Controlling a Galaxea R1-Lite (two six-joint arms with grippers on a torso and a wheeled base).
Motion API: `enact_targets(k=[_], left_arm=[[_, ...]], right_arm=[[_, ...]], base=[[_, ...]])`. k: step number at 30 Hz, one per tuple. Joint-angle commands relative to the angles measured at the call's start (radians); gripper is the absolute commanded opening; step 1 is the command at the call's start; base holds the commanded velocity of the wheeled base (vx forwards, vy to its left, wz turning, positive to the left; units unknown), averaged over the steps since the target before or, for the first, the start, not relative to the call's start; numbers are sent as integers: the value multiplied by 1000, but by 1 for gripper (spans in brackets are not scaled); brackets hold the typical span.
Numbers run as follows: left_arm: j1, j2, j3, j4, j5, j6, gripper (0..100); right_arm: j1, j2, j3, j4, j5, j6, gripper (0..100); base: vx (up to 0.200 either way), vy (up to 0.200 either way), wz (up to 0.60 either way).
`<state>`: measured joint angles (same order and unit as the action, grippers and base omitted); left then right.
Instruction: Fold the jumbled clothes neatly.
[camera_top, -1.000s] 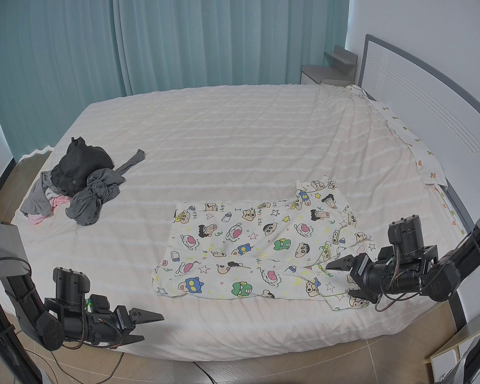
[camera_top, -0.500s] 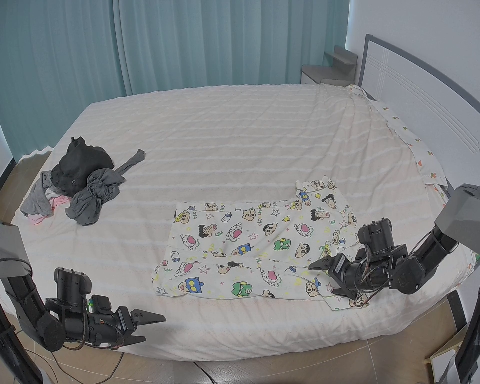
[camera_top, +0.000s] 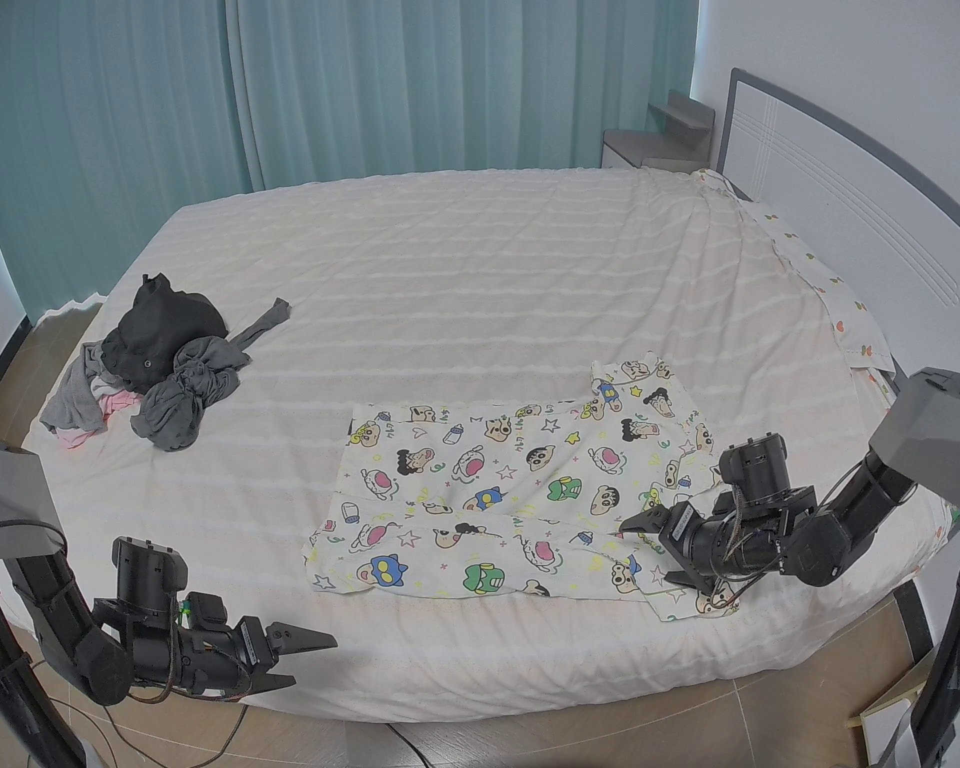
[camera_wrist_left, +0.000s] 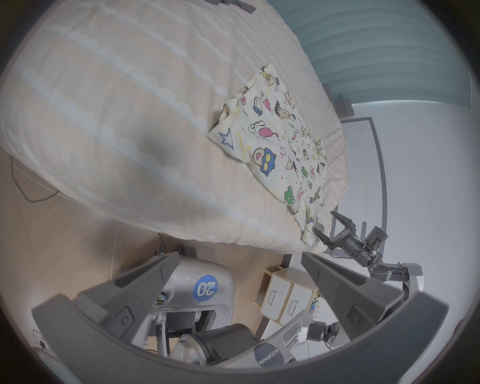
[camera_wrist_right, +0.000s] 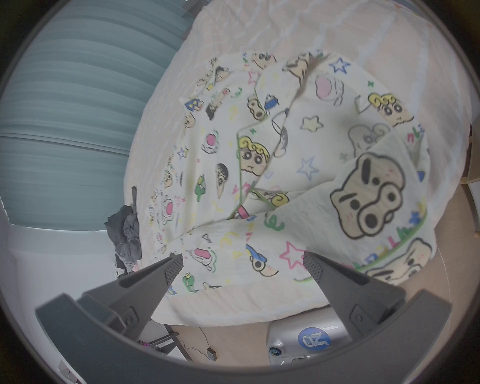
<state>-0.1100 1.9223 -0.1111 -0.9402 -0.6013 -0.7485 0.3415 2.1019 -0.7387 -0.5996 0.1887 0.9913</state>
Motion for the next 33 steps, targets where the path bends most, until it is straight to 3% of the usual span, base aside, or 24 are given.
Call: enact_targets(k=[1,11,18,21,33], left_arm=[[-28,-14,1,-3,5,-6,100],[-37,-80,7,-2,-5,-41,100],[-36,-94,-7,-29,0,-144,100],[-40,-92,-2,-35,-8,-144,100],[-45,-88,1,-35,-8,-137,100]], right_arm=[[-19,-189,93,-2,0,-2,100],[-87,-493,262,-3,3,-2,100],[-79,-551,348,-97,6,-10,100],[-79,-579,368,-128,8,-10,100],[-76,-592,374,-128,6,-13,100]], base=[[0,0,0],[0,0,0],[0,0,0],[0,0,0],[200,0,0]])
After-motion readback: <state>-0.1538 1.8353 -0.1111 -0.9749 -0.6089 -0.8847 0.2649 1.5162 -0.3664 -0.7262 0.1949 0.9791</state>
